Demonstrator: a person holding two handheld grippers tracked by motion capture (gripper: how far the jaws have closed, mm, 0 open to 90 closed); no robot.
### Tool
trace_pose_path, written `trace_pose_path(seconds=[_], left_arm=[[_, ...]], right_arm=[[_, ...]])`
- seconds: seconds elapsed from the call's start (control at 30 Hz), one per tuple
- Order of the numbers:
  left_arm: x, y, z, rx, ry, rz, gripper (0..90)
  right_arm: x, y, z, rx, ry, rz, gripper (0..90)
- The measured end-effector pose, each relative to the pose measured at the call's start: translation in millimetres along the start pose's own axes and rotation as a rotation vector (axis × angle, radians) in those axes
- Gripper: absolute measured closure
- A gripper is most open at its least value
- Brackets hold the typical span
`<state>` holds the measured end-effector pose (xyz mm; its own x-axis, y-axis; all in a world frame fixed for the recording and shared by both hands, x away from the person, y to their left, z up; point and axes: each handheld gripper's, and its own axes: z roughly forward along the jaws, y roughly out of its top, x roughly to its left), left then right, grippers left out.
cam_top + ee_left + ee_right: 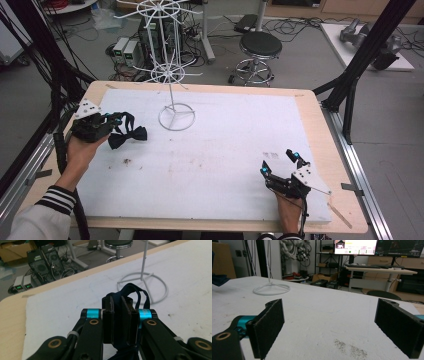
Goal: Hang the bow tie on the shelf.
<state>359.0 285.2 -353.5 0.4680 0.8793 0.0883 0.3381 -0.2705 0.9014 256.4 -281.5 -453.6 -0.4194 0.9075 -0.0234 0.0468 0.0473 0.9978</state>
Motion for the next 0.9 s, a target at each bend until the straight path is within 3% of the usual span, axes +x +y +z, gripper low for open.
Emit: trace_pose_path(seconds=[0.6, 0.9], left_arm=[[-27.6, 46.3, -15.7, -0.129, -0.092, 0.044, 80.7], [-36.0, 62.0, -20.0, -0.180, -0.141, 0.063, 80.6]], right_arm=[[-0.3, 0.1, 0.2, 0.000, 0.002, -0.001, 8.0], [-0.2, 0.1, 0.1, 0.000, 0.003, 0.000, 8.0]])
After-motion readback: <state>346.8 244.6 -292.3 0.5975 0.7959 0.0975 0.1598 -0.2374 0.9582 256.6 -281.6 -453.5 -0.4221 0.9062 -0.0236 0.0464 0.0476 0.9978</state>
